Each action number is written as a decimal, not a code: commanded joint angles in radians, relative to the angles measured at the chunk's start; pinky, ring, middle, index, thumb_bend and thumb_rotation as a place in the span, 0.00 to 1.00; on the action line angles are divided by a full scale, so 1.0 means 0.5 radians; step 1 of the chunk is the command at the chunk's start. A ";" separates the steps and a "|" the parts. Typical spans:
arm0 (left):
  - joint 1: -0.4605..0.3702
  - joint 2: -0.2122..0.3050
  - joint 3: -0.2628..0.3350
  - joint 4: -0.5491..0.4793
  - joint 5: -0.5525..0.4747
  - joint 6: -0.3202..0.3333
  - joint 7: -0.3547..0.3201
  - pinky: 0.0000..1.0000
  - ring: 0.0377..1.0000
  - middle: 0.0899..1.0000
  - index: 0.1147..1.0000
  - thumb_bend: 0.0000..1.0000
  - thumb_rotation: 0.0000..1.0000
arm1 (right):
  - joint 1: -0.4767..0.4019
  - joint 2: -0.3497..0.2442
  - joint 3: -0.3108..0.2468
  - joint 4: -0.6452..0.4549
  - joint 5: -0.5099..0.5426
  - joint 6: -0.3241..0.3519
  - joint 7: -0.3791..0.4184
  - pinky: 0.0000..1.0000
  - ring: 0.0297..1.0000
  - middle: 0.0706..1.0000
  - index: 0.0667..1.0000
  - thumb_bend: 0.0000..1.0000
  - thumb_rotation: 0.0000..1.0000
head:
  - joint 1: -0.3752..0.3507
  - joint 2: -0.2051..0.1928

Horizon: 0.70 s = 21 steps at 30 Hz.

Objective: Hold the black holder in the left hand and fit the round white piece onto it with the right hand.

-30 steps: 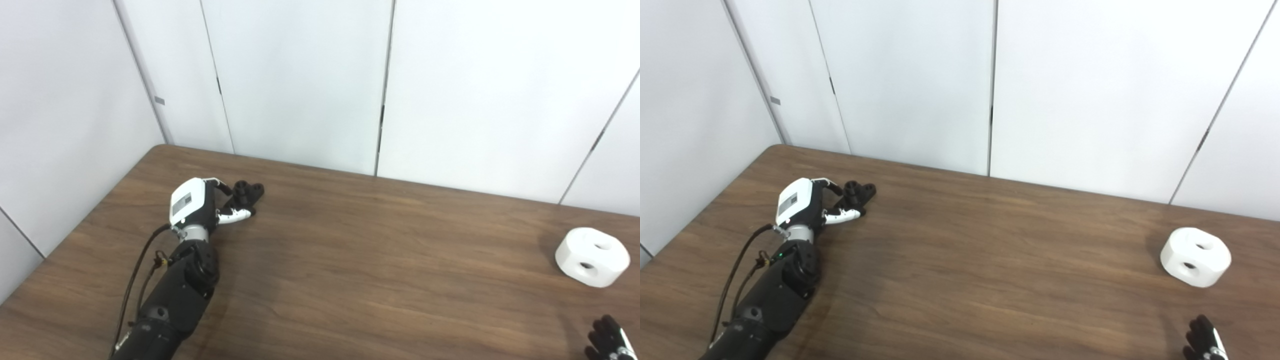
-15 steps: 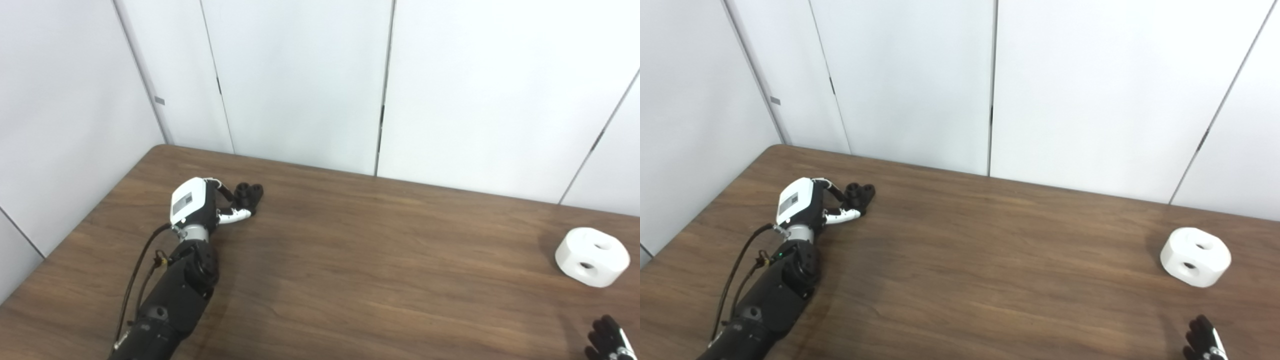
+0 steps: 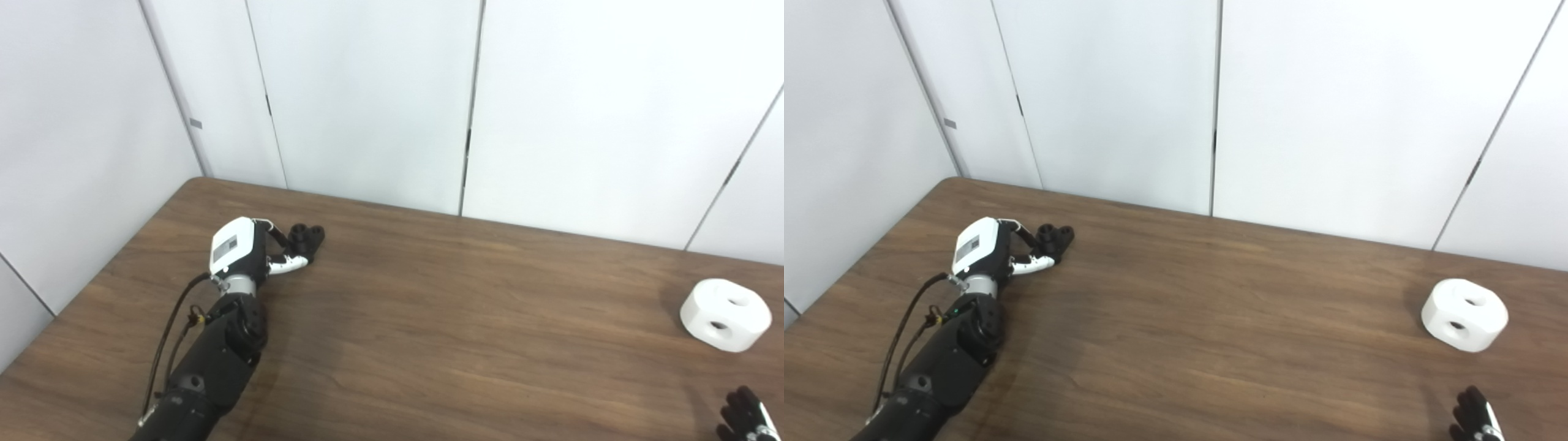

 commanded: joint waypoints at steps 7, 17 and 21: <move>0.012 0.053 -0.022 -0.151 -0.005 -0.065 -0.100 0.84 0.89 0.79 0.42 0.52 0.04 | 0.066 0.011 -0.003 0.036 -0.022 0.025 -0.016 1.00 1.00 1.00 1.00 0.63 1.00 | -0.015 0.011; 0.154 0.019 -0.105 -0.508 0.022 -0.037 -0.332 0.83 0.90 0.80 0.42 0.52 0.04 | 0.063 0.023 0.014 0.018 -0.042 0.031 -0.023 1.00 1.00 1.00 1.00 0.64 1.00 | -0.047 0.024; 0.236 0.014 -0.147 -0.649 0.046 -0.038 -0.408 0.81 0.91 0.81 0.42 0.52 0.05 | 0.069 0.030 0.021 -0.001 -0.048 0.035 -0.028 1.00 1.00 1.00 1.00 0.64 1.00 | -0.071 0.040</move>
